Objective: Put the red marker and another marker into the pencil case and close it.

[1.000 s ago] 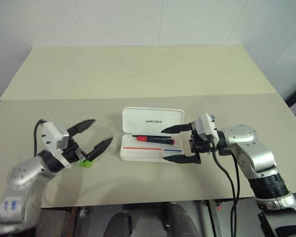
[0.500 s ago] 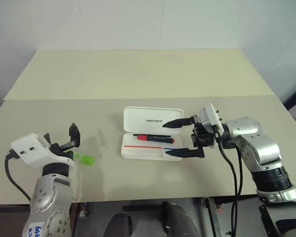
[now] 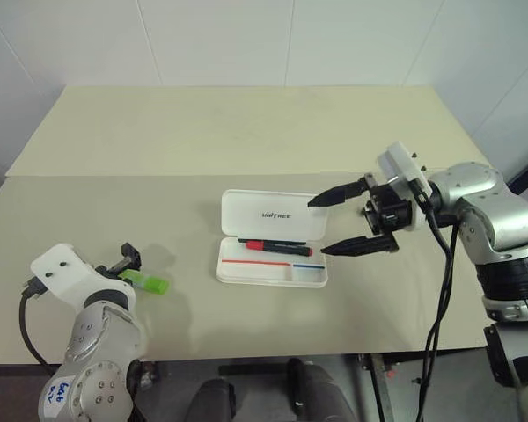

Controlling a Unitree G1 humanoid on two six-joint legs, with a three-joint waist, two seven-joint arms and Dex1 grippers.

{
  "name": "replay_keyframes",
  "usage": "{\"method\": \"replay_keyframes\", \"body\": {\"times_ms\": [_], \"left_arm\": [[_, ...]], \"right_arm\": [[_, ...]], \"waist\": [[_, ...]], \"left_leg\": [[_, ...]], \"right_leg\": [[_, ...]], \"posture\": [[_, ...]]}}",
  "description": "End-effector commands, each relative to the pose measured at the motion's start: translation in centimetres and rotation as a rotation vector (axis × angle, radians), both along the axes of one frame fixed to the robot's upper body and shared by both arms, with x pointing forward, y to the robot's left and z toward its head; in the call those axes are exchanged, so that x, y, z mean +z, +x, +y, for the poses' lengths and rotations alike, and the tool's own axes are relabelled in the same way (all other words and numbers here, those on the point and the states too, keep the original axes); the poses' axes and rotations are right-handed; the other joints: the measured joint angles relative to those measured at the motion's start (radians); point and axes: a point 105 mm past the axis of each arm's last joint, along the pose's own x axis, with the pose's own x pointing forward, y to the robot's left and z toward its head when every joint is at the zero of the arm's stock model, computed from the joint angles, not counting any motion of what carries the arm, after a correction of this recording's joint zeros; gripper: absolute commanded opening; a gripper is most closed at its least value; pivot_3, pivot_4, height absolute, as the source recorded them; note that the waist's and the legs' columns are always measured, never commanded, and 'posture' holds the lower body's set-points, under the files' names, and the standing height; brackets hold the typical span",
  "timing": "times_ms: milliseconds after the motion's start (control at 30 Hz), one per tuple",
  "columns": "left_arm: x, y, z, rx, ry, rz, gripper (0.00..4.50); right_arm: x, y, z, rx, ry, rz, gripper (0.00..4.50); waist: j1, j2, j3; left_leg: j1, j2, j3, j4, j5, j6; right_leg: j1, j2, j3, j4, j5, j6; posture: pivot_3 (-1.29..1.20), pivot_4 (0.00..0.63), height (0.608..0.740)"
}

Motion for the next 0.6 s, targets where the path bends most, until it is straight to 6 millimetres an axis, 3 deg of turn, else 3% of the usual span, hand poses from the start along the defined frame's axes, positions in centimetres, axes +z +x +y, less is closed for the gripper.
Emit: {"method": "replay_keyframes", "body": {"times_ms": [33, 100, 233, 600], "left_arm": [[-1.0, -0.1, -0.6, 0.045, -0.127, 0.037, 4.50], [-2.2, -0.3, -1.1, 0.085, -0.189, 0.121, 4.50], [-2.0, 0.0, -2.6, 0.058, -0.228, 0.133, 4.50], [-1.8, 1.4, -2.3, 0.050, -0.278, 0.124, 4.50]], "right_arm": [[1.1, -1.5, 0.3, 0.139, -0.022, 0.002, 4.48], [1.3, -1.5, 0.6, 0.155, -0.020, -0.001, 4.48], [1.2, -1.7, 0.8, 0.169, -0.015, 0.003, 4.48], [1.0, -2.0, 1.2, 0.198, 0.005, -0.002, 4.48]], "waist": [[0.001, 0.000, 0.000], [0.001, 0.000, 0.000], [0.001, -0.001, 0.000], [0.003, -0.001, 0.000]], "left_leg": [[0.000, 0.000, 0.000, 0.000, 0.000, 0.000], [-0.001, 0.000, 0.000, 0.001, 0.000, 0.000], [-0.001, -0.001, 0.000, 0.001, 0.000, 0.000], [-0.002, -0.001, 0.000, 0.001, 0.000, 0.000]], "right_leg": [[0.000, 0.000, 0.000, 0.000, 0.000, 0.000], [0.000, 0.000, 0.000, 0.000, 0.000, 0.000], [0.000, -0.001, 0.000, -0.001, 0.000, 0.000], [0.000, -0.001, 0.001, -0.002, -0.003, -0.006]], "posture": [[0.00, 0.150, 0.740], [0.00, 0.150, 0.740], [0.00, 0.150, 0.740], [0.00, 0.150, 0.740]]}}
